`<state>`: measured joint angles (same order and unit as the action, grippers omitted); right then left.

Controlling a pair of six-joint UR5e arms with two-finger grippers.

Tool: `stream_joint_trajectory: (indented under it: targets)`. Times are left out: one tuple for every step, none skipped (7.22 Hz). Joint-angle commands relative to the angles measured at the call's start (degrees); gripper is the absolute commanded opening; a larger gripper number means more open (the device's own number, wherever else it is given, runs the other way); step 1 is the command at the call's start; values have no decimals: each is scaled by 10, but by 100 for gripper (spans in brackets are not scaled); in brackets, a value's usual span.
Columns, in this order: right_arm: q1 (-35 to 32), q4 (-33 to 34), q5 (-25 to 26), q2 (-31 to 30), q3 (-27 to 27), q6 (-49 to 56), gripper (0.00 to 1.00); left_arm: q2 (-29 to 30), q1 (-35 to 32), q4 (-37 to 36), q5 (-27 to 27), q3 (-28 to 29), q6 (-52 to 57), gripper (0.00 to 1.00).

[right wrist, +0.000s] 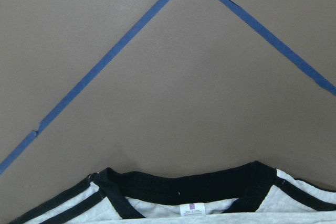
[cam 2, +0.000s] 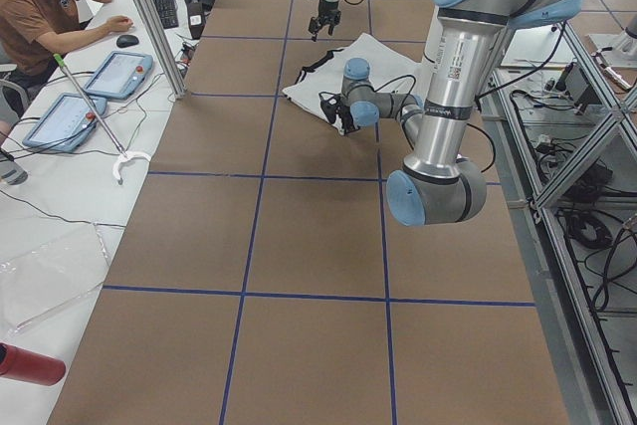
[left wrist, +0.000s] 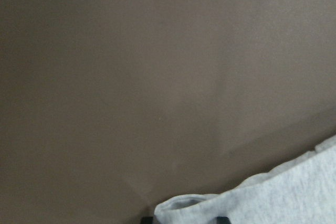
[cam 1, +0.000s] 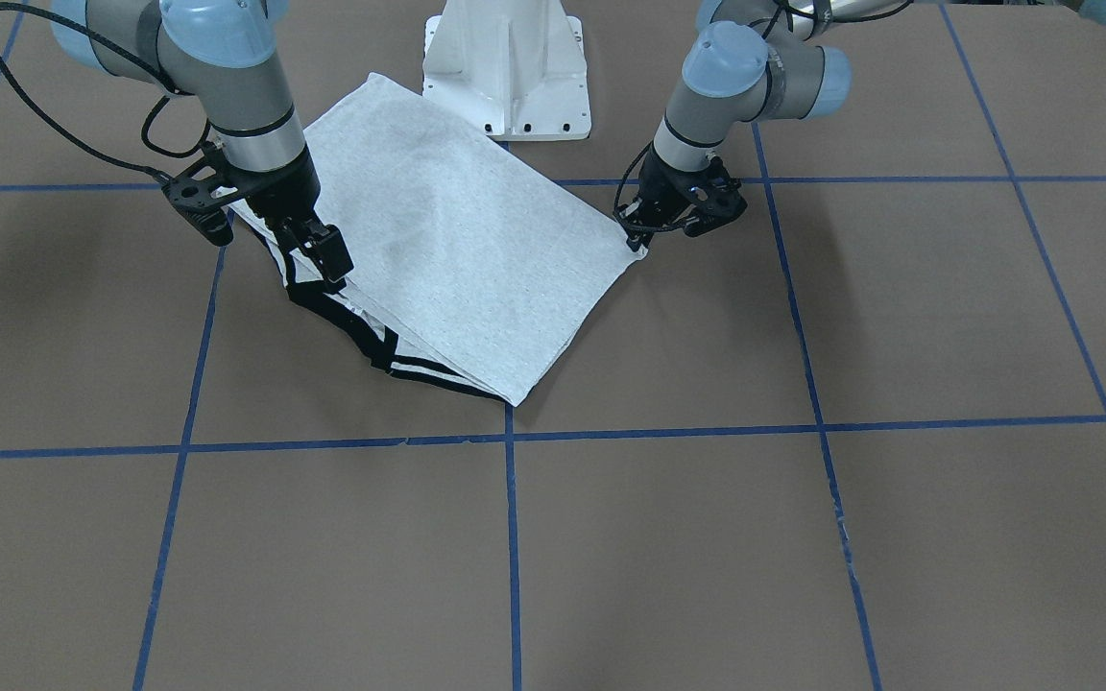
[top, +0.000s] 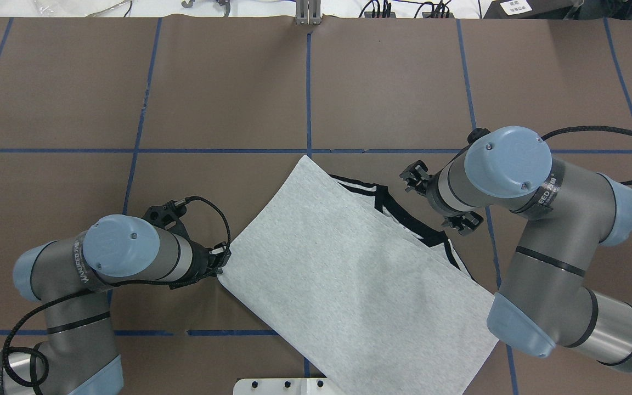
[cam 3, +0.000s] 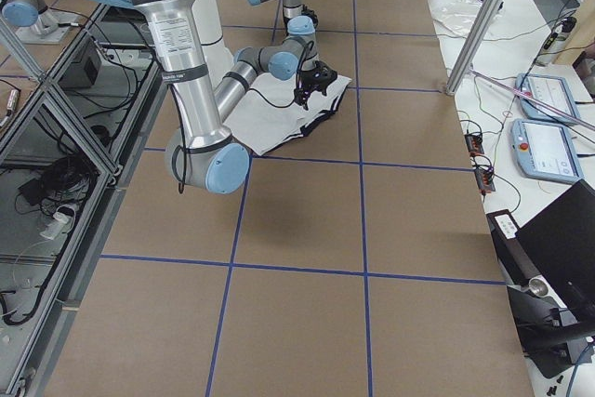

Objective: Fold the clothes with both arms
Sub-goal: 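Move both grippers to the folded shirt's edges to grasp it, then rotate the grey shirt upright with both grippers, pushing its edges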

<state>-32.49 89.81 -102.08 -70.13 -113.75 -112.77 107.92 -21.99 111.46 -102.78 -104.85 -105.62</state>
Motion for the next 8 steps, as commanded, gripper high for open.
stream_joint_trajectory:
  targets:
    - [-15, -50, 3, 0, 13, -7, 100, 4, -10, 1, 3, 1, 16, 0]
    - [-16, -62, 2, -8, 15, -17, 100, 3, -25, -3, 6, -4, 16, 0]
    - [-34, -63, 3, -10, 15, -12, 100, 5, -27, -7, 7, 1, 18, 0]
    - [-40, -63, 6, -10, 17, -8, 100, 22, -24, -9, 7, 4, 18, 0]
    - [-61, -48, -2, -4, 2, -8, 100, 23, -31, -8, 8, 6, 23, 0]
    - [-57, -20, -1, -3, -14, -8, 100, 25, -46, -9, 25, 9, 52, 0]
    - [-57, -24, -1, 0, -7, 5, 100, 25, -58, -9, 48, 17, 87, 0]
    - [-57, -23, -4, 2, -11, 6, 100, 29, -67, -8, 70, 19, 126, 0]
